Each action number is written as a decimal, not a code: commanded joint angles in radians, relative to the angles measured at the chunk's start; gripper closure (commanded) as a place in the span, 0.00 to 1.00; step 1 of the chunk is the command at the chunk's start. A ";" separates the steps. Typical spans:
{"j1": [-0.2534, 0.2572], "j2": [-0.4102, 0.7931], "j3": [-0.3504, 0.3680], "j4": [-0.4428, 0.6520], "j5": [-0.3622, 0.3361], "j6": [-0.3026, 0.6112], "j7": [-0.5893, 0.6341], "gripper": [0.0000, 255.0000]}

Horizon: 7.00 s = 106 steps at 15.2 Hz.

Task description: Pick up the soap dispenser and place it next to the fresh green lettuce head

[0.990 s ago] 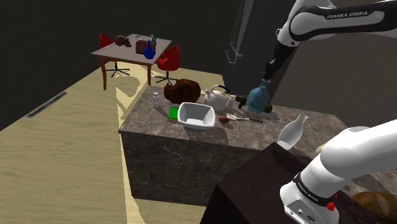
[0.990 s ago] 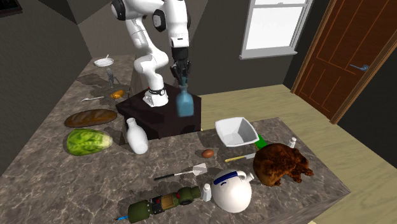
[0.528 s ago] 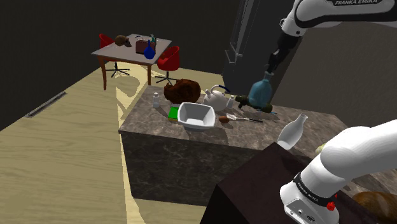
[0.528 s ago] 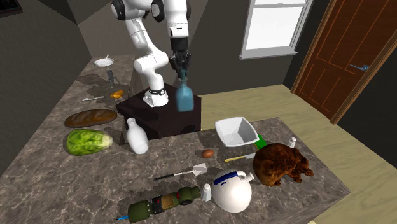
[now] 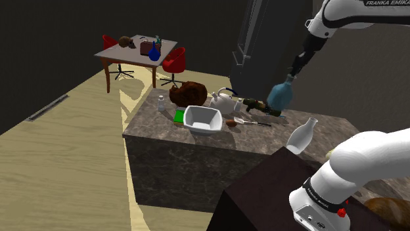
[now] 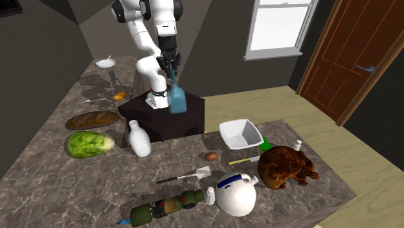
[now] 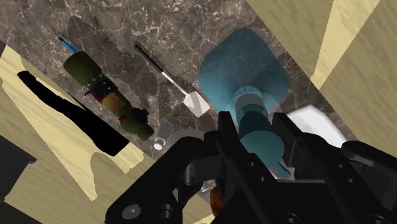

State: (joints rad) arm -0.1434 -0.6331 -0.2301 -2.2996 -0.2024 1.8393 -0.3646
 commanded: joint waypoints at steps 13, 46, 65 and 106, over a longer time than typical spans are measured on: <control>-0.140 -0.180 -0.259 -0.079 -0.160 -0.042 -0.310 1.00; 0.244 -0.007 -1.295 0.627 -0.328 -0.080 -1.084 1.00; 0.864 -0.334 -1.743 1.464 -0.526 -0.312 -1.345 1.00; 0.695 -0.465 -1.806 1.037 -0.623 0.092 -1.258 1.00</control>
State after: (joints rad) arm 0.5515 -1.0983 -2.0363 -1.2626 -0.8253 1.9303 -1.6224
